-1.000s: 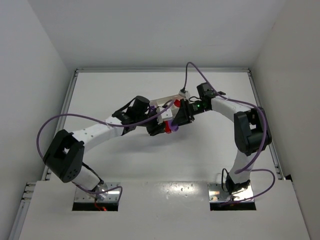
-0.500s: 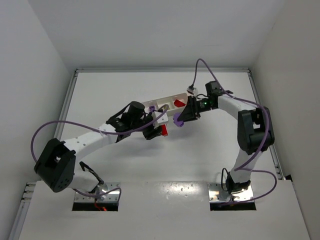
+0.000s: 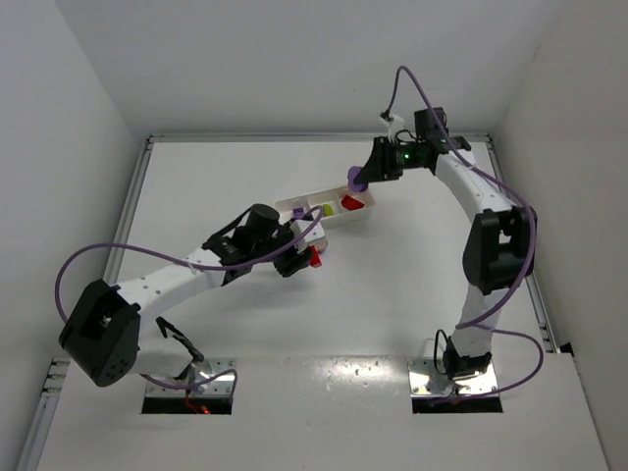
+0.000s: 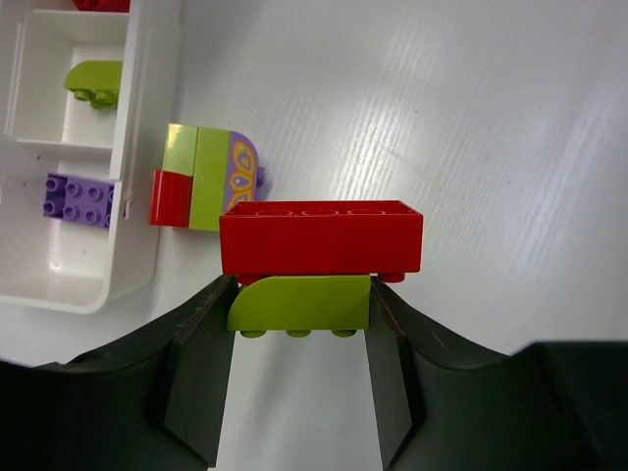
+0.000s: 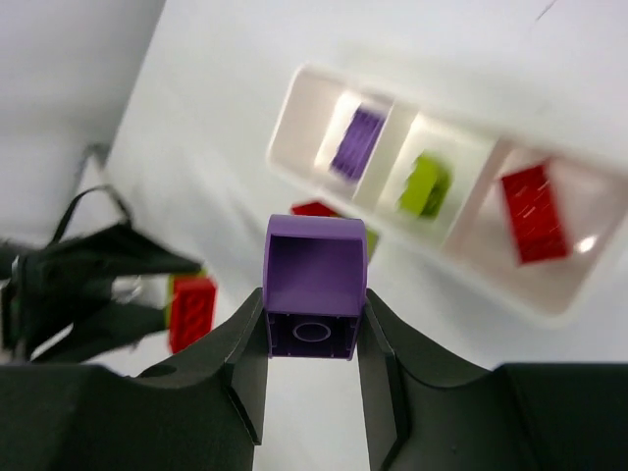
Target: Sort the legos into containers by color
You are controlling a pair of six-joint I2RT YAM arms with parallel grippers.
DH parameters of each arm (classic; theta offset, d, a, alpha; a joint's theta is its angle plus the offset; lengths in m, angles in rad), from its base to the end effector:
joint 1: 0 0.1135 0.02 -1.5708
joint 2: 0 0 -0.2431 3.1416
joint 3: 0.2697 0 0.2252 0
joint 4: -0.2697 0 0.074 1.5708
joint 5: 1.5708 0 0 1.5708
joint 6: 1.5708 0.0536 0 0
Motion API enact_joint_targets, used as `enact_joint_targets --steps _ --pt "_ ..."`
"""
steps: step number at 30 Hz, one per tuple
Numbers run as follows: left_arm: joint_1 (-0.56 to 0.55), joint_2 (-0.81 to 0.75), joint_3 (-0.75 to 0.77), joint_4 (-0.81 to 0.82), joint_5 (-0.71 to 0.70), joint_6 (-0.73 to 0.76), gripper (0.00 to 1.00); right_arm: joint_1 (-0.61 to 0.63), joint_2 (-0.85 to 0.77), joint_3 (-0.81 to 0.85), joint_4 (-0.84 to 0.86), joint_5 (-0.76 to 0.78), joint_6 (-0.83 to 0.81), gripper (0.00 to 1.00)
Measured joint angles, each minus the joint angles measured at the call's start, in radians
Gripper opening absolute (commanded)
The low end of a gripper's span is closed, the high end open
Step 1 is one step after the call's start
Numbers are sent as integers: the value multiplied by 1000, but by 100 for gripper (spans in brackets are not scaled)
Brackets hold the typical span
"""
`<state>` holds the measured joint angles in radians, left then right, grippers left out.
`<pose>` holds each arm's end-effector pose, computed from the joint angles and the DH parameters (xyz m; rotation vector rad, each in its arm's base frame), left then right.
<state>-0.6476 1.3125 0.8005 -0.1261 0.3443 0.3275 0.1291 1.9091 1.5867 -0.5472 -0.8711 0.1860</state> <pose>0.2096 -0.1812 0.2204 1.2078 1.8643 -0.5574 0.3870 0.0916 0.2480 -0.3292 2.3342 1.2014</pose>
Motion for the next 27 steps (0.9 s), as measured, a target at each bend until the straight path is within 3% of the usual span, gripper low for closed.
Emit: enact_joint_targets --steps 6,15,27 --pt "27 -30 -13 6 -52 -51 24 63 121 204 8 113 -11 0" --pt "186 -127 -49 9 -117 -174 24 214 238 229 -5 127 -10 1" --pt "230 -189 -85 -8 -134 -206 24 274 369 332 -11 147 -10 2"
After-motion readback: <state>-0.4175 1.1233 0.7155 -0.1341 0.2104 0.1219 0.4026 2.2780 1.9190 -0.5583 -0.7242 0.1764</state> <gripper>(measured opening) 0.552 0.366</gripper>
